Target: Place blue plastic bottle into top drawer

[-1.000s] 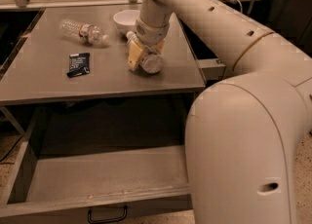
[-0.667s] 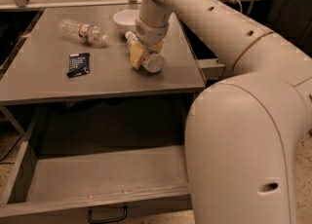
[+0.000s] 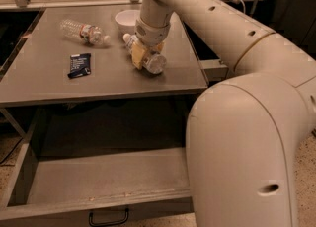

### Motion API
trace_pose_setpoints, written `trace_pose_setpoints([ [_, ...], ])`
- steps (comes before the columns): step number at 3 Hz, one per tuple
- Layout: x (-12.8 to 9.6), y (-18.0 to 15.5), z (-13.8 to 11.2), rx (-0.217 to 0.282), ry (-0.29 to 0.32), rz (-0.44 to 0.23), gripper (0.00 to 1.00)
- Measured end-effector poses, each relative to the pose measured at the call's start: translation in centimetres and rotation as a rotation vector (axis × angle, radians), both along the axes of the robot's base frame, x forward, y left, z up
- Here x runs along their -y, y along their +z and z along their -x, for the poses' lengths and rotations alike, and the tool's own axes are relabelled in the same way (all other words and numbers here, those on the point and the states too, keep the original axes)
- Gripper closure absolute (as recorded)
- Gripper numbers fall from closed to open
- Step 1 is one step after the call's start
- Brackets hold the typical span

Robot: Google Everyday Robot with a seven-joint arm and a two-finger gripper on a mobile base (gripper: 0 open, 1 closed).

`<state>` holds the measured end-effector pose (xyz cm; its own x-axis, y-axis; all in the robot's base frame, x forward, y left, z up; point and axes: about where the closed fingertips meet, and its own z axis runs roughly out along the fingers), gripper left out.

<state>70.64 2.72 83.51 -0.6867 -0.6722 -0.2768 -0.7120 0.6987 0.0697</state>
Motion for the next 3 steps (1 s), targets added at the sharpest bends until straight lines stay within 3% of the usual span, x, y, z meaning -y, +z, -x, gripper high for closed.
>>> trace_pose_setpoints([
  [1,0.7,0.8,1.2,0.037,-0.004,-0.010,1.00],
  [2,3.0,3.6,4.6,0.139,-0.031,-0.044,1.00],
  [3,5.6,4.4,8.8,0.193,-0.042,-0.069,1.00],
])
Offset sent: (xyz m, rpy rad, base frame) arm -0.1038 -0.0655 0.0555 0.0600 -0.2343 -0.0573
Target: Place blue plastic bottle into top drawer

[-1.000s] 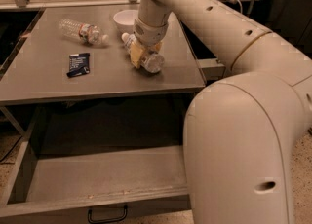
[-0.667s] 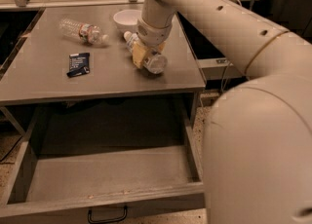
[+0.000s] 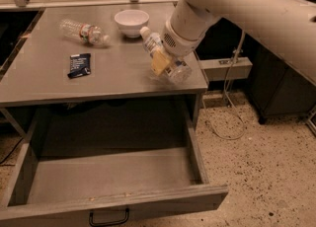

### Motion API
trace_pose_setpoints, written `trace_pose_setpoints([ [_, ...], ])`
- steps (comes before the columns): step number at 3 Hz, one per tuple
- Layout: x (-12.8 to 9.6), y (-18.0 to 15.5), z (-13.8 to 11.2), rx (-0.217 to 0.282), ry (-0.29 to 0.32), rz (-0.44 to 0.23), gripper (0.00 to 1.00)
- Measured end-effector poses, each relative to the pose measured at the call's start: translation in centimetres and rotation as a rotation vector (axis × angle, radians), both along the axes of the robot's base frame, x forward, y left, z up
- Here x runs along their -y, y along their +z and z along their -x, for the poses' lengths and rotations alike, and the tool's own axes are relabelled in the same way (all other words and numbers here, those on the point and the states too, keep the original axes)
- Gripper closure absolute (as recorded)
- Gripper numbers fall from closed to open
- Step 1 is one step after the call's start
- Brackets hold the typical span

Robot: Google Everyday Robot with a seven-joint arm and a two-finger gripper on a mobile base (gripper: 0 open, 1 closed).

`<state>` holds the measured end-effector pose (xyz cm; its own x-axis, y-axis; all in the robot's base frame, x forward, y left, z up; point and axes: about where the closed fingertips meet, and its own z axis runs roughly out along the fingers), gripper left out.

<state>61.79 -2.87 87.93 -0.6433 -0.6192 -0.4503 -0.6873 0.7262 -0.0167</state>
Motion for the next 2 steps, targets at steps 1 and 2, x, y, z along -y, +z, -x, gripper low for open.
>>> trace_pose_setpoints([
  [1,0.0,0.0,0.0,0.000,0.001,0.000,1.00],
  [2,0.8,0.8,3.3,-0.009,-0.004,0.034,1.00],
])
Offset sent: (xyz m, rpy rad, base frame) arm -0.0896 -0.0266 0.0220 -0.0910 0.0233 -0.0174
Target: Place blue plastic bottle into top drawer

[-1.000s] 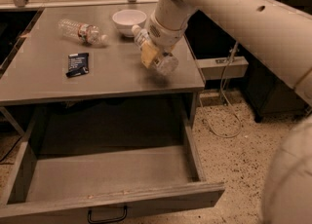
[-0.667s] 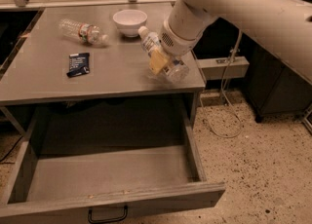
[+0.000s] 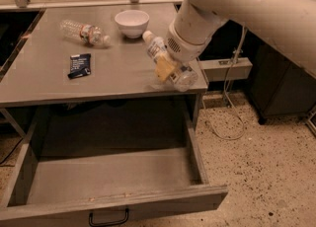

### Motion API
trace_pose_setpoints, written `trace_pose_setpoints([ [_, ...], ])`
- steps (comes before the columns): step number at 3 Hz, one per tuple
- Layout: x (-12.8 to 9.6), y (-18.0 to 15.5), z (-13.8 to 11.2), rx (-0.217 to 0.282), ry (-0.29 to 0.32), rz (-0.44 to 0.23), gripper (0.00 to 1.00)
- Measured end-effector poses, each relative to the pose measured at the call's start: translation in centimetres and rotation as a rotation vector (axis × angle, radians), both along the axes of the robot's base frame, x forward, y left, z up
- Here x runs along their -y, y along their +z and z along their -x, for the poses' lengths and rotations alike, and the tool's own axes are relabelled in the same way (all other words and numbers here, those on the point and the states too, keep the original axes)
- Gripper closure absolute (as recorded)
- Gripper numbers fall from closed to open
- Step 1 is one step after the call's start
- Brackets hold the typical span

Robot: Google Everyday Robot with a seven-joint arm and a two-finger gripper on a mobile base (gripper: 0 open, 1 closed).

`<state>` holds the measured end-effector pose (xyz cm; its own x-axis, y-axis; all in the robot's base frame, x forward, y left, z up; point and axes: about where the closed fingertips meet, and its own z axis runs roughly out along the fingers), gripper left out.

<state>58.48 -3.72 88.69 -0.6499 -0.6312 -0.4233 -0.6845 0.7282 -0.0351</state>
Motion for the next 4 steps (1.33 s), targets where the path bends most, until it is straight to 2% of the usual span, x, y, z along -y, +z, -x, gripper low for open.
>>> trace_pose_setpoints([
  [1,-0.2,0.8,5.1,-0.005,-0.002,0.030,1.00],
  [2,-1.8,0.4,10.1,-0.030,0.042,0.043,1.00],
  [3,-1.8,0.4,10.1,-0.030,0.042,0.043,1.00],
  [4,-3.8,-0.2,13.3,-0.054,0.075,0.033,1.00],
])
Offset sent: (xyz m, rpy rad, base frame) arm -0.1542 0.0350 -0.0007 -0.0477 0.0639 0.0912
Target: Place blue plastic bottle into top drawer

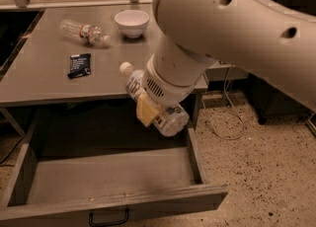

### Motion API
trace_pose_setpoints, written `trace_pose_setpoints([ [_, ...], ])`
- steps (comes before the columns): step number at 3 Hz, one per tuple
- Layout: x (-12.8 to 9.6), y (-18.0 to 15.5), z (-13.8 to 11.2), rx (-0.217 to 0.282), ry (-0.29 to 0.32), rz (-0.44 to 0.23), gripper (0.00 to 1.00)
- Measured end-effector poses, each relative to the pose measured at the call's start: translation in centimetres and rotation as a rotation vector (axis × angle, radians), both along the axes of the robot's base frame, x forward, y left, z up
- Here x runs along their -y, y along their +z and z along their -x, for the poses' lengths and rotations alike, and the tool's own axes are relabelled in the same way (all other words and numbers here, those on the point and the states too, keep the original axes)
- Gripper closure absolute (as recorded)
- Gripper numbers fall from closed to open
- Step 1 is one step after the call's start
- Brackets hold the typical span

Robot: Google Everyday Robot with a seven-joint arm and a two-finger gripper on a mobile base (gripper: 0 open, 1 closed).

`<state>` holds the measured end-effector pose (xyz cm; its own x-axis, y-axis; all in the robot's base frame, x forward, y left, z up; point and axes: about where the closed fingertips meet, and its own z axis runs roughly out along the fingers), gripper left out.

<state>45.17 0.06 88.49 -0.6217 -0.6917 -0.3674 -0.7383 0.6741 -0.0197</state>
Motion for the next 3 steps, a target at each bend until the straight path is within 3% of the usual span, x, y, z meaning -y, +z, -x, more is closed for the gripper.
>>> trace_pose_setpoints([
  [1,-3.5,-3.1,5.2,-0.092,0.036,-0.043,1.00],
  [2,-3.5,-3.1,5.2,-0.092,0.036,-0.043,1.00],
  [3,-5.0,-5.0,5.7,-0.109,0.061,-0.052,1.00],
])
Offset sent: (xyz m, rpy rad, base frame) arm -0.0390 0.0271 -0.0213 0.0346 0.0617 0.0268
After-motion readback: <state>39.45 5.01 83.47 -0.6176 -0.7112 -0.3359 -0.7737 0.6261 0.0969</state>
